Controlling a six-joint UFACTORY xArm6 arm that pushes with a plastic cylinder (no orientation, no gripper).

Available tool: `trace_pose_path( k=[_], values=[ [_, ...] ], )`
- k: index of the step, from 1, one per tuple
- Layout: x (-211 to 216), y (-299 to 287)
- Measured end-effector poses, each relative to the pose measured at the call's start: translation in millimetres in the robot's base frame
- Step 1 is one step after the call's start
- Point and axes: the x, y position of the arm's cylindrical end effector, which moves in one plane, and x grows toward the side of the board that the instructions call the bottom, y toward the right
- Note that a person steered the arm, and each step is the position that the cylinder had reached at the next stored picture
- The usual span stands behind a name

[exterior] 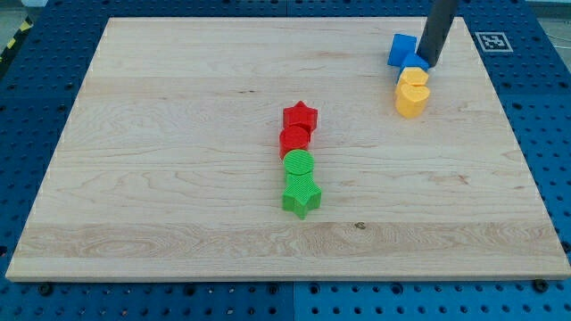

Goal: Move the blue triangle to the left side of the yellow hexagon

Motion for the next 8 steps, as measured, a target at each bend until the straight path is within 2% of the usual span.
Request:
trace_pose_path(
  k=[6, 8],
  values=[
    [8, -70],
    [35, -70]
  ],
)
